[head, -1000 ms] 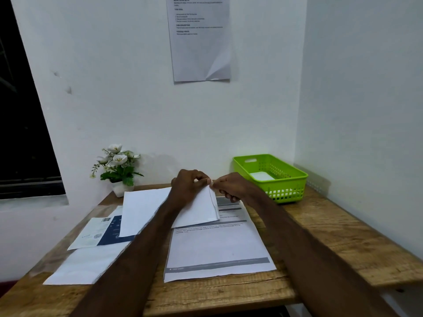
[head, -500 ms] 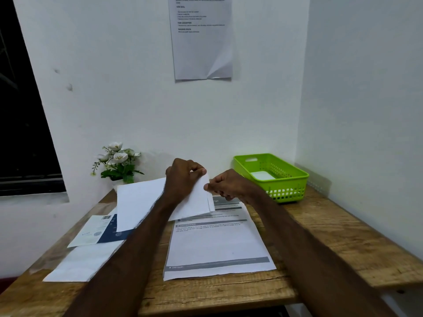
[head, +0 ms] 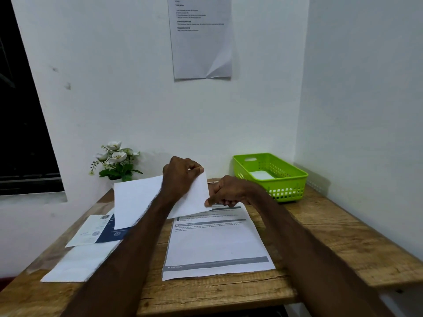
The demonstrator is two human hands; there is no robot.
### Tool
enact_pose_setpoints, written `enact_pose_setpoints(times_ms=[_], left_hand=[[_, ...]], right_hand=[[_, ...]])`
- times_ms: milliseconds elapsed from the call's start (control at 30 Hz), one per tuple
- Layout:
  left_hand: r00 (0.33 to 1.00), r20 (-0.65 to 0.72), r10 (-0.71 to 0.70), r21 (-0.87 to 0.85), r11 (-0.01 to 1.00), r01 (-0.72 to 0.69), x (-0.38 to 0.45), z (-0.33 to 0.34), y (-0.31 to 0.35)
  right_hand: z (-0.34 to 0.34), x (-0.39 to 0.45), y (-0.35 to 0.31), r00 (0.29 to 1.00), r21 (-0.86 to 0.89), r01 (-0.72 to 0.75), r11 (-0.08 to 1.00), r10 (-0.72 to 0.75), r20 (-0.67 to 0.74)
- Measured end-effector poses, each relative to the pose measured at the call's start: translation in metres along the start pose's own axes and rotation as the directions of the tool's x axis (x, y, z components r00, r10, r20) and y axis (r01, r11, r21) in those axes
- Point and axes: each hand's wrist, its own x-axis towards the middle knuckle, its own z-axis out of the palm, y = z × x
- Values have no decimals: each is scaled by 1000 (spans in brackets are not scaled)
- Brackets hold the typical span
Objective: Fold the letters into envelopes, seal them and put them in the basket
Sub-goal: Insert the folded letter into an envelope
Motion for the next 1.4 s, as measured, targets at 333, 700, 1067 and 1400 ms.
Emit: enact_pose_setpoints(times_ms=[333, 700, 1067, 1400], left_hand=[[992, 123, 39, -122, 992, -24, -2, -3, 8], [999, -43, 8, -44, 999, -10, 4, -28, 6], [977, -211, -28, -23, 999, 24, 30, -63, 19], [849, 195, -490, -425, 738, 524, 54, -94, 67]], right_hand=[[4, 8, -1, 927, 217, 247, 944, -165, -338], [3, -6, -9, 987, 202, 154, 967, -141, -77], [-3, -11, -23, 922, 362, 331, 871, -217, -321], [-22, -1, -32, 799, 659, 409, 631, 102, -593]])
